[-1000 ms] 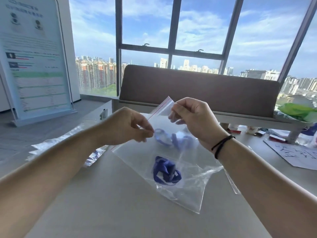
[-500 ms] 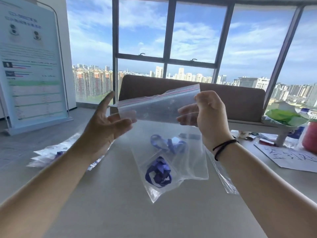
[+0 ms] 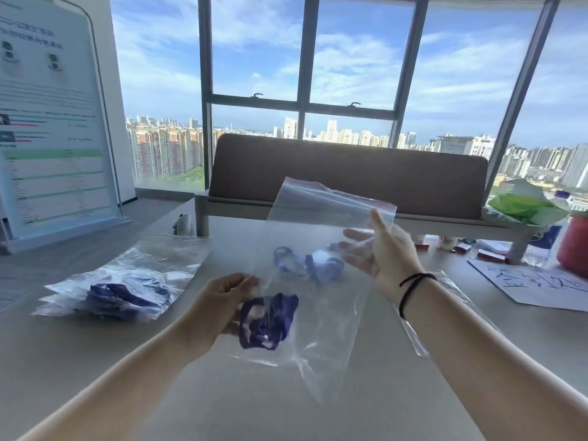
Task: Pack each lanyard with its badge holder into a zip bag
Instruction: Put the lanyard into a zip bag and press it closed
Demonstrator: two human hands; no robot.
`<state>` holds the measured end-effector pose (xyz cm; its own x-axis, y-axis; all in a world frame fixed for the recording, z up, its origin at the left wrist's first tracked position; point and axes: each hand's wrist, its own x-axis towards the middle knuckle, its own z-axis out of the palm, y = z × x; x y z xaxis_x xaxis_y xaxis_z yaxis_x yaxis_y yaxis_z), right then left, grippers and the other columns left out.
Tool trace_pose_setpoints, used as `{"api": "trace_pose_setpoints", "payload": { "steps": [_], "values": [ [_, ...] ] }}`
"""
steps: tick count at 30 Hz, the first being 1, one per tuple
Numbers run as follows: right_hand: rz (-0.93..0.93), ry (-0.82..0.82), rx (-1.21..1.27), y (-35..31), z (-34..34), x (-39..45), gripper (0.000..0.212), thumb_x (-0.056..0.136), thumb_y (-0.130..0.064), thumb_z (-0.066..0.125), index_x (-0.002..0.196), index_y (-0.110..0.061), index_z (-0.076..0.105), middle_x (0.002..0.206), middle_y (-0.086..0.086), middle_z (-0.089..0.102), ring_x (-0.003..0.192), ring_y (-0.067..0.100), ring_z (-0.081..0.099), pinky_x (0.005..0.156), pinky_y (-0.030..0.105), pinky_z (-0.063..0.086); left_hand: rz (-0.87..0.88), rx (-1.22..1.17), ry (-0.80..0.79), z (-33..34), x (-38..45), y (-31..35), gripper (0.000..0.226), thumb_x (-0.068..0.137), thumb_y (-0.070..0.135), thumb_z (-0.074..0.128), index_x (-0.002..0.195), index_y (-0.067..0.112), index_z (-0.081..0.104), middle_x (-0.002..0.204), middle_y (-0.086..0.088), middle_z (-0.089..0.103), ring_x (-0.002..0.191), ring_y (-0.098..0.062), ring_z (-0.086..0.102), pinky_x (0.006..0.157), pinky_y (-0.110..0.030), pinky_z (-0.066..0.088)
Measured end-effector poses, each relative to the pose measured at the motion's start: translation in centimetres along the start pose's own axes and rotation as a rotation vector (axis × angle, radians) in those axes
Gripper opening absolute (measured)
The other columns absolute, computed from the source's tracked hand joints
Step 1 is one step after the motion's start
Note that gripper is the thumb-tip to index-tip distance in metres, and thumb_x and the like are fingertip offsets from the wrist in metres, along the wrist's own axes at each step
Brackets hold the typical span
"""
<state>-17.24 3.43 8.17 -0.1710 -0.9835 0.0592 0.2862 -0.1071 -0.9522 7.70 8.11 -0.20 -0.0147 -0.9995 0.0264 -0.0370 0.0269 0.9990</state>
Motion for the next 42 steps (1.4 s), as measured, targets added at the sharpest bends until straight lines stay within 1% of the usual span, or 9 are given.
{"api": "trace_pose_setpoints", "payload": {
  "steps": [8, 14, 17, 21, 24, 27, 33, 38, 42],
  "values": [
    [0.241, -0.159, -0.308, 8.4, -1.5, -1.3, 0.015, 0.101, -0.010, 0.050, 0.114, -0.010, 0.057, 0.091, 0.020, 0.075, 0.058, 0.030, 0.068, 0.052, 0.035, 0.059, 0.054, 0.556, 0.262, -0.2, 0.9, -3.5, 0.035, 0.100, 0.024, 0.056, 0.068, 0.011, 0.059, 0.056, 0.002, 0.057, 0.051, -0.013, 0.049, 0.047, -0.020, 0.035],
    [0.067, -0.080, -0.674, 10.5, -2.1, 0.0, 0.020, 0.100, -0.011, 0.050, 0.117, -0.010, 0.060, 0.063, 0.009, 0.070, 0.031, 0.014, 0.043, 0.036, 0.018, 0.033, 0.082, 0.778, 0.281, -0.9, -0.5, -4.9, 0.023, 0.098, 0.040, 0.057, 0.089, 0.019, 0.060, 0.074, 0.005, 0.066, 0.074, -0.017, 0.063, 0.067, -0.032, 0.047],
    [-0.006, 0.012, -0.884, 10.8, -2.3, 0.7, 0.037, 0.096, -0.026, 0.058, 0.130, -0.012, 0.054, 0.089, 0.007, 0.075, 0.072, 0.019, 0.065, 0.064, 0.027, 0.049, 0.132, 0.860, 0.275, -0.1, -2.4, -4.5, 0.036, 0.094, 0.048, 0.059, 0.120, 0.026, 0.047, 0.073, 0.003, 0.063, 0.071, -0.016, 0.062, 0.065, -0.032, 0.045],
    [-0.310, -0.025, -1.388, 10.8, -2.1, -2.7, 0.059, 0.096, -0.051, 0.050, 0.146, -0.022, 0.035, 0.143, 0.002, 0.043, 0.130, 0.025, 0.046, 0.103, 0.038, 0.038, 0.291, 1.305, 0.360, 0.5, -4.2, -3.8, 0.053, 0.093, 0.061, 0.046, 0.136, 0.031, 0.039, 0.101, 0.003, 0.071, 0.096, -0.023, 0.069, 0.068, -0.035, 0.049],
    [-0.421, -0.383, -1.450, 11.3, -0.5, -6.6, 0.049, 0.102, -0.049, 0.036, 0.149, -0.035, 0.035, 0.160, -0.013, 0.027, 0.149, 0.011, 0.020, 0.120, 0.037, 0.017, 0.442, 1.234, 0.191, 1.2, -4.1, -3.3, 0.057, 0.090, 0.063, 0.027, 0.132, 0.033, 0.053, 0.124, 0.009, 0.060, 0.119, -0.018, 0.057, 0.087, -0.037, 0.052],
    [-0.353, -0.641, -1.469, 13.1, 0.0, -8.4, 0.051, 0.105, -0.049, 0.022, 0.154, -0.038, 0.018, 0.164, -0.019, 0.014, 0.152, 0.009, 0.005, 0.124, 0.042, 0.004, 0.310, 1.160, -0.145, 2.0, -3.2, -4.2, 0.064, 0.094, 0.059, 0.013, 0.152, 0.039, 0.033, 0.161, 0.016, 0.027, 0.150, -0.005, 0.018, 0.121, -0.024, 0.018],
    [-0.274, -0.736, -1.623, 13.9, -2.0, -7.9, 0.058, 0.100, -0.062, 0.013, 0.152, -0.050, -0.010, 0.163, -0.025, -0.006, 0.150, 0.002, -0.010, 0.123, 0.041, -0.008, 0.105, 1.318, -0.371, 2.1, -2.9, -5.1, 0.072, 0.093, 0.068, 0.003, 0.158, 0.036, -0.005, 0.164, 0.022, -0.008, 0.148, 0.003, -0.015, 0.123, -0.025, -0.008],
    [-0.270, -0.766, -1.562, 13.4, -2.4, -7.1, 0.064, 0.097, -0.066, 0.029, 0.154, -0.048, 0.008, 0.164, -0.022, 0.002, 0.151, 0.002, -0.004, 0.124, 0.039, -0.004, 0.015, 1.245, -0.310, 1.8, -2.8, -4.9, 0.072, 0.093, 0.070, 0.009, 0.158, 0.039, 0.002, 0.164, 0.017, -0.015, 0.149, -0.009, -0.024, 0.124, -0.032, -0.009],
    [-0.270, -0.313, -1.216, 12.7, -3.7, -4.0, 0.052, 0.087, -0.057, 0.062, 0.134, -0.035, 0.055, 0.147, -0.010, 0.047, 0.140, 0.010, 0.037, 0.115, 0.029, 0.028, -0.015, 0.722, 0.119, 0.4, -0.8, -4.2, 0.061, 0.094, 0.064, 0.043, 0.145, 0.031, 0.044, 0.152, -0.002, 0.043, 0.143, -0.019, 0.035, 0.114, -0.034, 0.031]
  ]
}}
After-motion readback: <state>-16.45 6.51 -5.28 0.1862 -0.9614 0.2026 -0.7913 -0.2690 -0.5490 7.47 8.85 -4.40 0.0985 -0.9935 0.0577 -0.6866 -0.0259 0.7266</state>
